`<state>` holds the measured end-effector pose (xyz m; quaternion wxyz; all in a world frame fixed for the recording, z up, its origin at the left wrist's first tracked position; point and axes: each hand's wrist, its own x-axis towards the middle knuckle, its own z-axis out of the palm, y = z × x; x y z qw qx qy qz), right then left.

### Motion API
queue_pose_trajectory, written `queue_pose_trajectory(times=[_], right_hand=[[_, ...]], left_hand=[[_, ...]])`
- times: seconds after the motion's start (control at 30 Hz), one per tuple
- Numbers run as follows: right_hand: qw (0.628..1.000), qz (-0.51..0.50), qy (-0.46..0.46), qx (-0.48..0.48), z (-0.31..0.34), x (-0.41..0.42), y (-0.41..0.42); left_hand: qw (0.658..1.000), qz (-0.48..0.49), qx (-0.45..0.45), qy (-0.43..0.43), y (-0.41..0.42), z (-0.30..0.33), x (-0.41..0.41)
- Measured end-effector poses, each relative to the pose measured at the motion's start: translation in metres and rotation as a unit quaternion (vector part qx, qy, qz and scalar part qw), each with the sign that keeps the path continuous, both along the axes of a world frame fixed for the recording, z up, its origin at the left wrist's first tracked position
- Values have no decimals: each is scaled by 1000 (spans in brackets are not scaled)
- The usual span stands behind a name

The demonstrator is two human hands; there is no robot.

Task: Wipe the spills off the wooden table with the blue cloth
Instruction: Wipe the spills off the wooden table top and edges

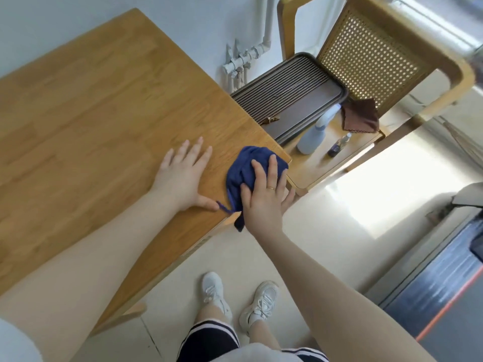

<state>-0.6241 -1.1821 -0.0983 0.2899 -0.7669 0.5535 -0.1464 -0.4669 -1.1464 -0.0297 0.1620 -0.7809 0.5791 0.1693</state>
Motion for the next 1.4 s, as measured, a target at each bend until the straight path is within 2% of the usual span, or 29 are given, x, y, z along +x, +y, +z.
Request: queue_pose_trajectory(times=[0.07, 0.17, 0.27, 0.33, 0.47, 0.57, 0.73, 0.9, 1.03, 1.3, 1.4], right_hand=[[1000, -8, 0, -22, -1, -10, -35], [996, 66, -17, -49, 6, -22, -91], [982, 156, -54, 89, 21, -24, -120], [976, 179, -50, 110, 29, -27, -122], [970, 242, -6, 21, 21, -41, -112], [961, 269, 59, -38, 20, -34, -118], [929, 327, 129, -114, 21, 39, -139], [918, 369, 105, -104, 24, 42, -147], [923, 355, 112, -100, 25, 24, -139], [901, 409, 69, -127, 19, 133, -188], [890, 432, 43, -139, 16, 132, -195]], left_hand=[[1000, -9, 9, -6, -1, -2, 3], [1000, -21, 12, 3, -6, 0, 8], [999, -36, 2, 10, -12, 9, 8], [999, -27, -31, 36, -23, 17, 15], [995, -5, -86, 59, -52, 22, 33], [997, 11, -68, 44, -72, 19, 42], [998, 25, -55, 31, -81, 12, 59], [997, 61, -30, 42, -79, 13, 80], [996, 76, -11, 45, -84, 8, 83], [992, 116, 2, 51, -87, 2, 87], [990, 130, 13, 55, -90, 6, 86]])
